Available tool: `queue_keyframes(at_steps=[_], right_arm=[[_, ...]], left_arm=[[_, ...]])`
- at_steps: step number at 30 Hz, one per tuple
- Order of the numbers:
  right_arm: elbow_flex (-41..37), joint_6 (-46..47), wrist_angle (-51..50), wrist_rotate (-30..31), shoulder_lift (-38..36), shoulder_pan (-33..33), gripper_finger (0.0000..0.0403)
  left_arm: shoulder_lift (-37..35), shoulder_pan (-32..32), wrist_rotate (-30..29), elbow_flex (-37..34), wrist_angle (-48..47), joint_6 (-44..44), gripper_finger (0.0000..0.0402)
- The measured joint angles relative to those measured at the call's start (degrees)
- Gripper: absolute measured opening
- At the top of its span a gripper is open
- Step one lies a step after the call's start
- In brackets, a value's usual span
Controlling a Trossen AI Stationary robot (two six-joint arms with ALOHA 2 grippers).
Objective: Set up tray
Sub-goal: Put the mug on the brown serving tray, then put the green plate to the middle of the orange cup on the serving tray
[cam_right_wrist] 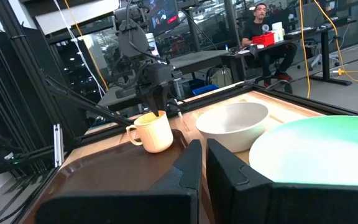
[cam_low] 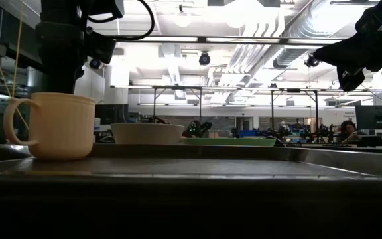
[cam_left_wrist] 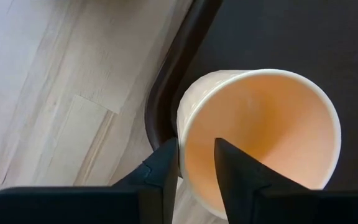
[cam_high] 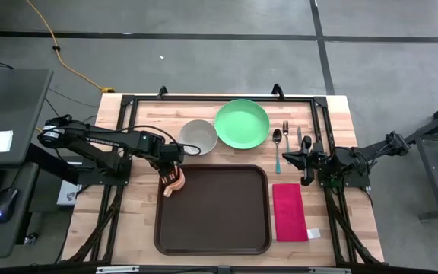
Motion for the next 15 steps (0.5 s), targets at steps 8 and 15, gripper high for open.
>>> queue_keyframes(at_steps=[8, 15], right_arm=[[0.0, 0.0, 0.0, 0.0, 0.0, 0.0, 0.0000], [0.0, 0.0, 0.0, 0.0, 0.0, 0.0, 0.0000]], left_arm=[[0.0, 0.0, -0.1, 0.0, 0.0, 0.1, 0.0157], [-0.4, 0.0, -0.1, 0.0, 0.0, 0.2, 0.0173]])
